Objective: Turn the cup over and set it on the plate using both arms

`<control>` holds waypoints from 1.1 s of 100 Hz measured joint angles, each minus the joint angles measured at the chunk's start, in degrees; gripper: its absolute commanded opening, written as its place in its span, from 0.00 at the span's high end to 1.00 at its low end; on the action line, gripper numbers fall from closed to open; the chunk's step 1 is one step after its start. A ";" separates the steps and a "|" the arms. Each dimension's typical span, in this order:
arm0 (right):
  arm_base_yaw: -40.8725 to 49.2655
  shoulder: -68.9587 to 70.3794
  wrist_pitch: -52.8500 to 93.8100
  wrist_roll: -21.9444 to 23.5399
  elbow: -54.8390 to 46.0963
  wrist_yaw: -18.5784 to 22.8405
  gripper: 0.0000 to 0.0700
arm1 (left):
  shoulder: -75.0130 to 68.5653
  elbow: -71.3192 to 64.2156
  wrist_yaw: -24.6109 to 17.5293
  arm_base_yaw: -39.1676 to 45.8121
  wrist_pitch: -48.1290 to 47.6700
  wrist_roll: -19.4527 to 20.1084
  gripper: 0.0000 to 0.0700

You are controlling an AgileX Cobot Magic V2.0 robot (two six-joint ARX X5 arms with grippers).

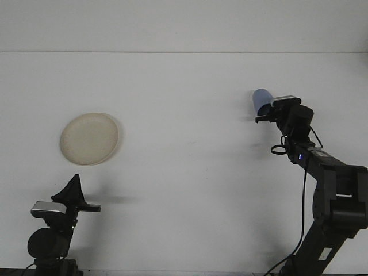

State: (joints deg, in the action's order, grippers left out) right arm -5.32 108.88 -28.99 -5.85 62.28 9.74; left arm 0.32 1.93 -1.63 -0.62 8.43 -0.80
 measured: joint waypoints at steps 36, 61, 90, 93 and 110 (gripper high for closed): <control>-0.13 -21.27 18.45 11.67 0.00 10.36 1.00 | 0.00 0.00 0.00 0.00 0.00 0.00 0.98; 3.50 -33.68 36.06 16.52 0.11 18.71 1.00 | 0.00 0.00 0.00 0.00 0.00 0.00 0.98; 14.84 -35.41 64.19 11.02 8.33 19.12 1.00 | 0.00 0.00 0.00 0.00 0.02 0.00 0.98; 16.48 -34.95 67.14 9.84 9.73 18.16 1.00 | 0.00 0.00 0.00 0.00 0.00 0.00 0.98; 26.12 -30.97 82.42 4.02 17.55 9.92 1.00 | 0.00 0.00 0.00 0.00 0.00 0.00 0.98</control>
State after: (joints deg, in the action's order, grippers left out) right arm 20.80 77.91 53.43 -1.83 79.83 19.66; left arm 0.32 1.93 -1.63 -0.62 8.43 -0.80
